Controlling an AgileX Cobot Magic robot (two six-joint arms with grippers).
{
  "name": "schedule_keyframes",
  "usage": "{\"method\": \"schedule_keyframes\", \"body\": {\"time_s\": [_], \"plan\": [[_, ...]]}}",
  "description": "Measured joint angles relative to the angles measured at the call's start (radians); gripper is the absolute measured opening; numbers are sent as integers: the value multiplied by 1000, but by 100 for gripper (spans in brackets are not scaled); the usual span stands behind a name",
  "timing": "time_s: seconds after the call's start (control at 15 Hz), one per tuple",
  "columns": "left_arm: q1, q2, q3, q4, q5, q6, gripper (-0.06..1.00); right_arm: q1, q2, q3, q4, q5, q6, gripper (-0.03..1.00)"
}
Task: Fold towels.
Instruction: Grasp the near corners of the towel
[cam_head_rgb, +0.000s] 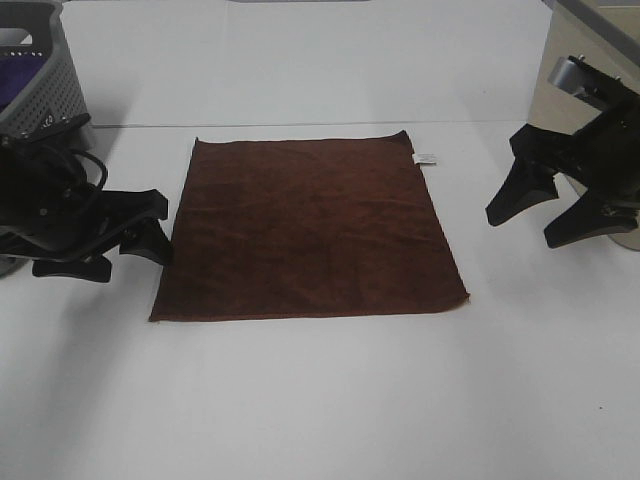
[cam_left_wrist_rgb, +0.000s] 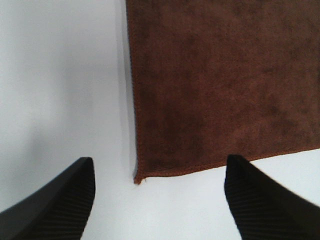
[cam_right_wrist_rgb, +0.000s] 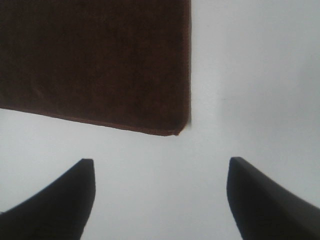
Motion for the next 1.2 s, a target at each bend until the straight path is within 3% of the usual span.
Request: {"method": "schedule_keyframes", "body": {"time_s": [0.13, 0.33, 0.53, 0.73, 1.2], "plan": [[9, 20, -19, -25, 28, 25, 68, 0, 35, -18, 29, 24, -26, 72], [98, 83, -65, -127, 112, 120, 68, -5, 141, -43, 130, 79, -127, 72], [169, 171, -71, -359, 206, 342, 68, -51, 238, -44, 204, 95, -200, 72], [176, 244, -72, -572, 249, 540, 73, -61, 304, -44, 253, 79, -260, 72], [158, 309, -85, -670, 294, 594, 73, -48, 398, -46, 427, 41, -350, 70]]}}
